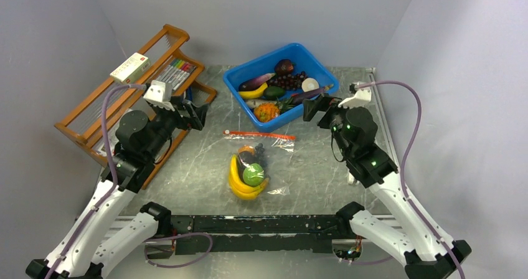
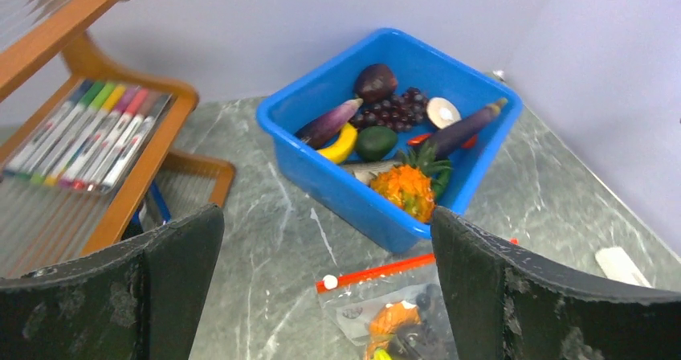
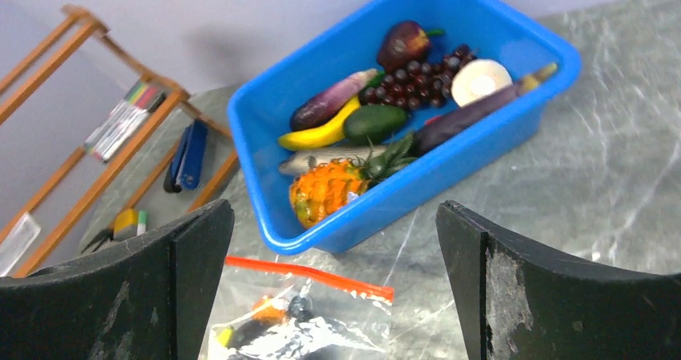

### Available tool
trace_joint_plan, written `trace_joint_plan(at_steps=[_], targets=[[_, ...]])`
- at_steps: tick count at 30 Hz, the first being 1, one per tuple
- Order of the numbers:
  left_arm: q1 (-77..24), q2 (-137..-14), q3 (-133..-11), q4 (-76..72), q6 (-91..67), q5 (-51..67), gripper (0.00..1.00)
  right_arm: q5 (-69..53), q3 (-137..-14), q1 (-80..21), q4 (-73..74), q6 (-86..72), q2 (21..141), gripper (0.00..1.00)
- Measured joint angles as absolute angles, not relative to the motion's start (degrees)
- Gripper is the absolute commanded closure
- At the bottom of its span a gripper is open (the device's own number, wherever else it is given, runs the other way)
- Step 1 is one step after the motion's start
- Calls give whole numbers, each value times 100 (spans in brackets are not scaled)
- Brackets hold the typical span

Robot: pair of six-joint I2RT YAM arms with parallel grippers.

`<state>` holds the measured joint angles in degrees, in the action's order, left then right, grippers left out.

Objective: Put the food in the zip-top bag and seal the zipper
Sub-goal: Reset both arms

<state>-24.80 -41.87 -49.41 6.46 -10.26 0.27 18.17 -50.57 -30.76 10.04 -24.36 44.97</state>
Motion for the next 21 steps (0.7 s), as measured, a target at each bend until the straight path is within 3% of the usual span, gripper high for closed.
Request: trace_joint_plan(at_steps=[7,21], targets=[[-2480,-4224,-4954,1087,-1796,-982,1,2373,-5570,-3076,1855,-3028,4965,0],[-2480,-4224,-5028,1260,-1868,-1186,1,2316,-5391,-3076,1820,-2956,4657,0]])
